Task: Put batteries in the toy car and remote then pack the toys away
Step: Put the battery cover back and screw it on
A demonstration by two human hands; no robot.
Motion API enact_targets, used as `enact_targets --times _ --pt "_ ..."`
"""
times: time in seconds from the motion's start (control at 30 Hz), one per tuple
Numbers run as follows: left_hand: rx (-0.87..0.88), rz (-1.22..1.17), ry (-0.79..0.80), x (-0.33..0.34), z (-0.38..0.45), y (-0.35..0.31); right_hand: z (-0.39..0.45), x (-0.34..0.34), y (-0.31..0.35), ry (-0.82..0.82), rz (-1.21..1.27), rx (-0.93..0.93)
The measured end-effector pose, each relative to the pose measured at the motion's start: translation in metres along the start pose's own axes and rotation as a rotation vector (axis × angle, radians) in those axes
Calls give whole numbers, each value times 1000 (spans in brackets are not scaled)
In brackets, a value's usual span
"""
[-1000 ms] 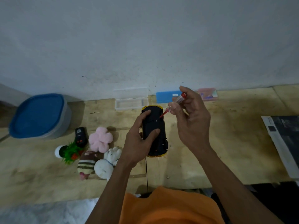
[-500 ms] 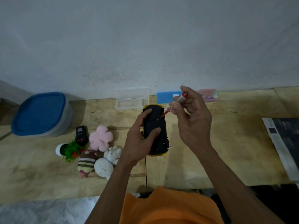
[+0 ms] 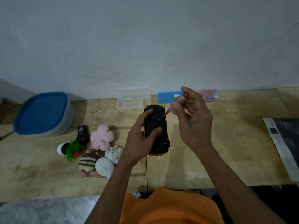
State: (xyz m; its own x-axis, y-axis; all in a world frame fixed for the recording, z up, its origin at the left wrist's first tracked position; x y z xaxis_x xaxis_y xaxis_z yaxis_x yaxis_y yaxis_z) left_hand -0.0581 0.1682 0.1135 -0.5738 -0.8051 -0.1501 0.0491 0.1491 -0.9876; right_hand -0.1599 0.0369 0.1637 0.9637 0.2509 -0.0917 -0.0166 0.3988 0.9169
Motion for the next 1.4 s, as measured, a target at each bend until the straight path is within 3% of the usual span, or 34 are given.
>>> enact_targets --times 0.53,0.93,1.07,1.3,1.4 --pt "-4 -17 8 -1 3 1 1 3 3 25 -30 -36" --pt "-35 -3 29 0 4 3 6 10 10 250 -157 -422" --pt "-30 9 16 -2 4 3 13 12 12 312 -112 -306" --pt "-22 0 16 -3 6 1 18 15 14 177 -197 -450" --pt "-34 -7 10 -3 6 2 16 15 15 200 -143 -405"
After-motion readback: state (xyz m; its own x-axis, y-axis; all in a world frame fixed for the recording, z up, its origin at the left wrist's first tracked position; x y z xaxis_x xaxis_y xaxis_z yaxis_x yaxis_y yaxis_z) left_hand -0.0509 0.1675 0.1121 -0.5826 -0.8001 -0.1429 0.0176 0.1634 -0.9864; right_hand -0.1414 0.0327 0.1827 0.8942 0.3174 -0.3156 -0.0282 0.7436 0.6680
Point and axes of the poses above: each hand's wrist, its own z-axis towards the middle knuckle, its own x-axis out of the palm, y = z × x, the point moved 2 cm from there along z, towards the middle knuckle, and after that the axes turned 13 degrees about -y, right-handed, at the moved point
